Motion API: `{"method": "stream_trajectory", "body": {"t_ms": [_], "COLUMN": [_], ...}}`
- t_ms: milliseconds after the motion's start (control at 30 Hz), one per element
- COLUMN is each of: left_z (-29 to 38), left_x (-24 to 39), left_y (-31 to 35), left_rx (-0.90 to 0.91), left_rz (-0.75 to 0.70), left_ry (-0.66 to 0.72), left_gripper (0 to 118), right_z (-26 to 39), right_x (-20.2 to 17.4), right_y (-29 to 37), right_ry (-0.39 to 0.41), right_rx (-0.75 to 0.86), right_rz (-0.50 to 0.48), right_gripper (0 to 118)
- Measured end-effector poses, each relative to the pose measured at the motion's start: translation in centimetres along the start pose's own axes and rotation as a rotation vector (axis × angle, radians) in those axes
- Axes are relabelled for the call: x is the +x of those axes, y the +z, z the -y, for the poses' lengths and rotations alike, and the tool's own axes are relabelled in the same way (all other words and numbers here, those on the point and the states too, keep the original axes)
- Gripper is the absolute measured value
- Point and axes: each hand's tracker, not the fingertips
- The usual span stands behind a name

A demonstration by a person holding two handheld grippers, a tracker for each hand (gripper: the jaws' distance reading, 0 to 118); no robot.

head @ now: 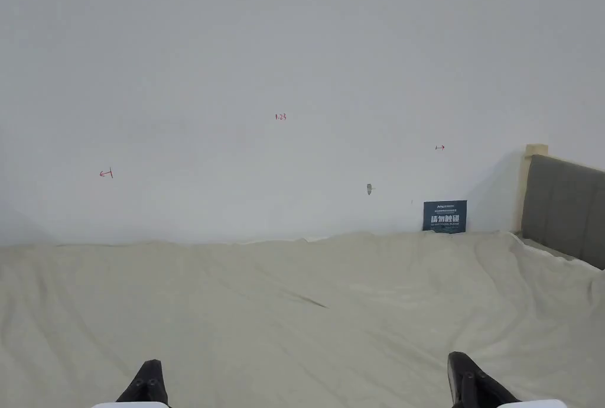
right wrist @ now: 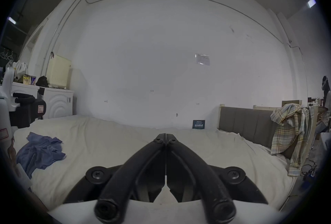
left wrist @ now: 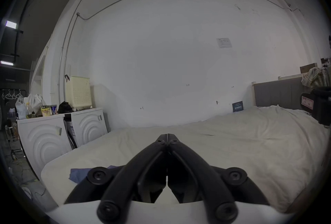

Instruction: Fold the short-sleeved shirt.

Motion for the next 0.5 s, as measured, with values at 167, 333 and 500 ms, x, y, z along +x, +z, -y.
{"method": "stream_trajectory", "body": {"t_ms": [167, 333, 500], "left_z": [0.0, 0.0, 0.3], "left_x": [0.0, -0.2, -1.8], "left_y": [-0.3, -0.4, 0.0], "left_rx": [-0.012, -0.014, -0.023], "left_rz": [0.001, -0.004, -0.044], "left_ry": [0.033, 0.037, 0.038], "left_gripper": [0, 0, 0], "right_z": [0.4, -0.1, -0.2], "right_x": [0.6, 1.0, 0.0], "right_y": [0.2, 0.6, 0.5], "right_ry": [-0.002, -0.003, -0.002], "right_rx": [-0.002, -0.014, -0.026], "right_rz": [0.031, 0.046, 0.031], "right_gripper": [0, 0, 0]}}
